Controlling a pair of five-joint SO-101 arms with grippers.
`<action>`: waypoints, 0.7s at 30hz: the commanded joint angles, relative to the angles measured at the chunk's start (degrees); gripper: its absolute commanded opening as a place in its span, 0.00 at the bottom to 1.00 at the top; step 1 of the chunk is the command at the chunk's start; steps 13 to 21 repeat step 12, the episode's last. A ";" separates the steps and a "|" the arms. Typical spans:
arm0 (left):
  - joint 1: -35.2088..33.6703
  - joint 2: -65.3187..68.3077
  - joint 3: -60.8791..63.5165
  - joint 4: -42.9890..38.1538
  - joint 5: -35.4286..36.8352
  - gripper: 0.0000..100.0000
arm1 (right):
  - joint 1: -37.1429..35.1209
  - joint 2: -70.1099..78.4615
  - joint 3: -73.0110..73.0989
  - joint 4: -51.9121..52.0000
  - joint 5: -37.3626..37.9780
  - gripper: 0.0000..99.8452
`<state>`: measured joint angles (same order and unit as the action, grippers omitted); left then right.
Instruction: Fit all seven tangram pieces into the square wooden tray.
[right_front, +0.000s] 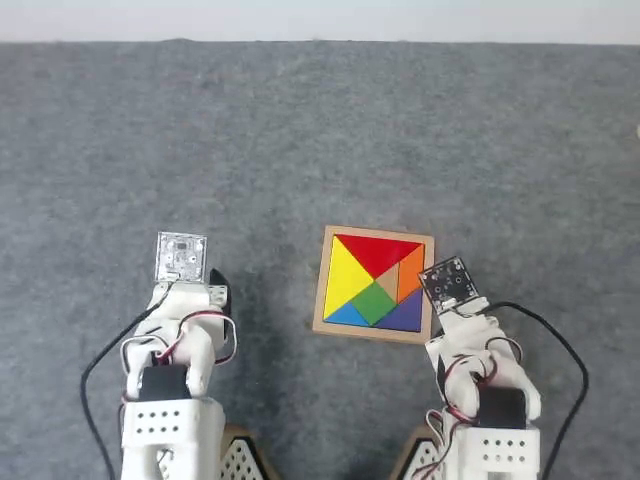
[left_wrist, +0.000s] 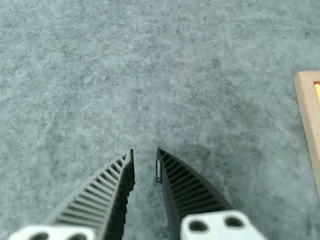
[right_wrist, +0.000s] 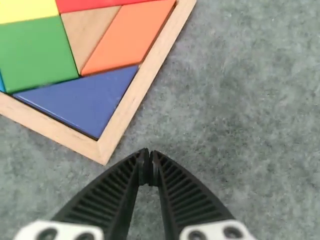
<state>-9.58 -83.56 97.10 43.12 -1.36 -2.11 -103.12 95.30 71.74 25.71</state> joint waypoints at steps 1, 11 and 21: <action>-0.09 -2.90 -0.31 3.34 -0.26 0.07 | 0.48 -0.57 1.14 0.04 -0.18 0.01; -0.09 -11.69 -0.31 15.56 -0.26 0.07 | 0.57 -0.57 1.14 0.48 -0.18 0.01; -0.09 -12.66 -0.31 17.05 -0.26 0.07 | 0.57 -0.57 1.14 0.48 -0.18 0.01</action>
